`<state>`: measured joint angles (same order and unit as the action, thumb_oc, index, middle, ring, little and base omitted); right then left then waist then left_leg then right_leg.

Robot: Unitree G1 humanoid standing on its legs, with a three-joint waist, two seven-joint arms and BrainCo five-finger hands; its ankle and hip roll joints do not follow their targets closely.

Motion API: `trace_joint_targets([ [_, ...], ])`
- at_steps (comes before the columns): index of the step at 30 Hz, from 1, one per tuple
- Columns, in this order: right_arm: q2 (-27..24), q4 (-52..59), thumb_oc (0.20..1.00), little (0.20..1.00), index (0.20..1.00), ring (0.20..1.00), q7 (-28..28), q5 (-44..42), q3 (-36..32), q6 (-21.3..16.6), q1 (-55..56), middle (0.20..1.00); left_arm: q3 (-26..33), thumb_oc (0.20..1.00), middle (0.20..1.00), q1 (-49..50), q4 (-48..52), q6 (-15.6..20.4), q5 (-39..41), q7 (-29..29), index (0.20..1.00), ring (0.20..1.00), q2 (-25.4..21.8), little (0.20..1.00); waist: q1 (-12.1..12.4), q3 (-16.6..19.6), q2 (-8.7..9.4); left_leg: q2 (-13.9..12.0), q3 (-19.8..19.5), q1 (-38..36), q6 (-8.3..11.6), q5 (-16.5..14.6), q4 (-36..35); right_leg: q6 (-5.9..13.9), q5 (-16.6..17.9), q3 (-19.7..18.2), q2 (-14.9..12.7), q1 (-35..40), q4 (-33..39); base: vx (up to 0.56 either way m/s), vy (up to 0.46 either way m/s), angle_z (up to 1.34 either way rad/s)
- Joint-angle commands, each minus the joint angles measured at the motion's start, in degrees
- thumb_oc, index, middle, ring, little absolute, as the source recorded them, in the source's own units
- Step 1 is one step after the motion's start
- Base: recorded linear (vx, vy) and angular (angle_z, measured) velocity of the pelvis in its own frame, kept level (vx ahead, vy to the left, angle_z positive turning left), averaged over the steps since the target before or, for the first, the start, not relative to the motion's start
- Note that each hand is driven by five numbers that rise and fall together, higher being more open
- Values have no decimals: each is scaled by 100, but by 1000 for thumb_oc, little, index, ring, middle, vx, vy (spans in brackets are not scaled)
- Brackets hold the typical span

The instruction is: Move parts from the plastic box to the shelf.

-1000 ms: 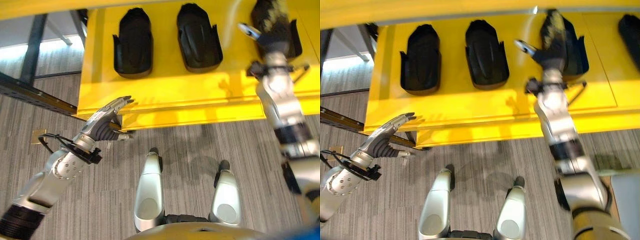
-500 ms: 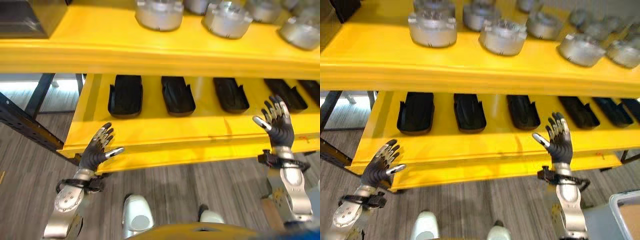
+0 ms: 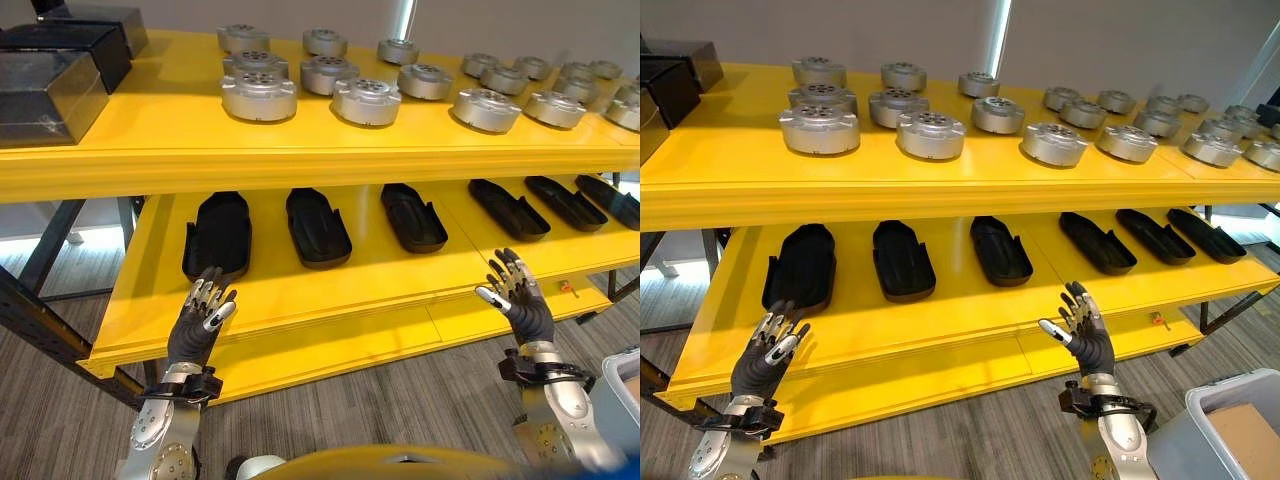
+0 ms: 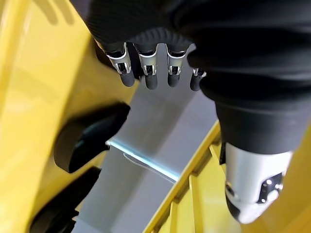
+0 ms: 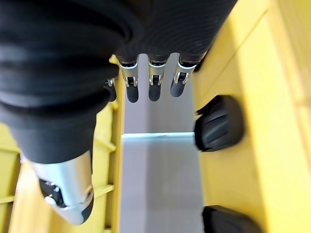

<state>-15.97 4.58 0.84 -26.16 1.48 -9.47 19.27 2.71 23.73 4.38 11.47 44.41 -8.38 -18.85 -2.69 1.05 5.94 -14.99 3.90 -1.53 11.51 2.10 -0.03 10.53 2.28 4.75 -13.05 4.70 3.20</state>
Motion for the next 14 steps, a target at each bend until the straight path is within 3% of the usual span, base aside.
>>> trace_joint_targets([
  [1, -82, 235, 1000, 1000, 1000, 1000, 2, 92, -137, -154, -290, 1000, -6, 1000, 1000, -235, 9, 235, 71, 12, 1000, 1000, 44, 1000, 28, -100, -224, 152, -33, -26, -581, 176, -412, 371, 70, -100, -437, -127, -296, -17, 17, -9],
  [14, -7, 3, 1000, 1000, 1000, 1000, 18, -165, 304, -135, -437, 1000, -98, 1000, 1000, -430, -218, 319, -5, 177, 1000, 1000, 146, 1000, 14, -60, -232, 148, 3, -63, -563, 217, -443, 359, 71, -95, -448, -65, -275, -5, 5, -2],
])
